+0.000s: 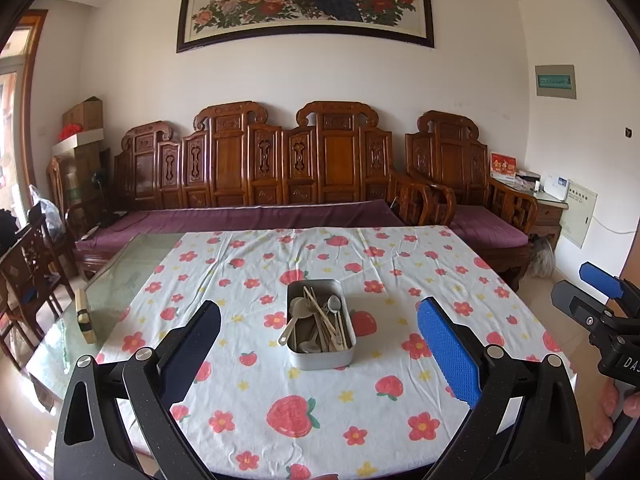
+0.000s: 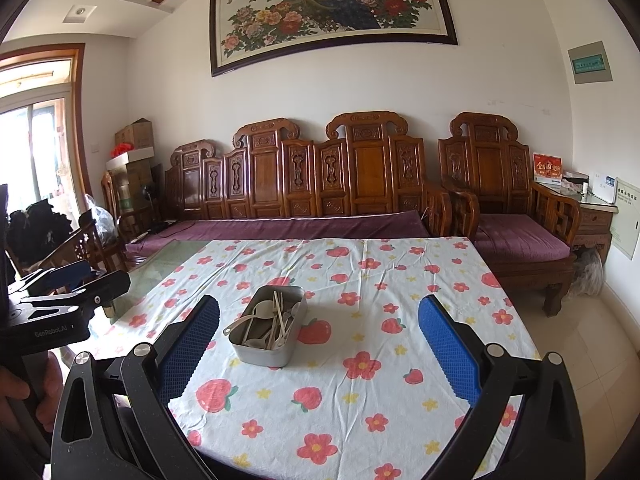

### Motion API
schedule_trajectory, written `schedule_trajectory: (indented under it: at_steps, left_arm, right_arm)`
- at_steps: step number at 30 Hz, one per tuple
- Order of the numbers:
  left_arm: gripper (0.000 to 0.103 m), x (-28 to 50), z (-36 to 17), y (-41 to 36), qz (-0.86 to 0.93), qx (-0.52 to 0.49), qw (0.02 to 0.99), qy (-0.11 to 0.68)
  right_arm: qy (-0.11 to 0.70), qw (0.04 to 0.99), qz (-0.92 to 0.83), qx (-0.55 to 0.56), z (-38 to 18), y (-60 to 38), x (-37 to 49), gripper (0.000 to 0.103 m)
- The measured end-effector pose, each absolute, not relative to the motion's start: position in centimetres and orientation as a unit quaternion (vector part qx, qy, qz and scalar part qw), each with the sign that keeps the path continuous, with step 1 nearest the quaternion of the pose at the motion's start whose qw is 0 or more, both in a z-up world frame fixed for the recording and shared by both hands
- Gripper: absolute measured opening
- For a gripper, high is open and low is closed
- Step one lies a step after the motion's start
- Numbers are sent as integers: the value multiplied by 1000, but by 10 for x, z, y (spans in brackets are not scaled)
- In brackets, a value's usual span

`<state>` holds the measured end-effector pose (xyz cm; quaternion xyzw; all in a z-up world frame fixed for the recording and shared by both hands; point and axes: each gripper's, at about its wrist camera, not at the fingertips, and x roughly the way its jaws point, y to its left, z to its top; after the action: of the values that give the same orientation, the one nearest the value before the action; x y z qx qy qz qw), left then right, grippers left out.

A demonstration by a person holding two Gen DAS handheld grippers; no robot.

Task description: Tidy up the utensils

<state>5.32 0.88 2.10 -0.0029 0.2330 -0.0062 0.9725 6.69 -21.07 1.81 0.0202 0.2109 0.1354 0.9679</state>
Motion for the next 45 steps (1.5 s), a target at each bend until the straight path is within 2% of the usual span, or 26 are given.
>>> schedule_trajectory:
  at_steps: [45]
  left_arm:
    - [95, 51, 22, 7, -8, 1, 974, 227]
  right_arm:
    - [210, 968, 135, 21, 16, -209, 67, 100]
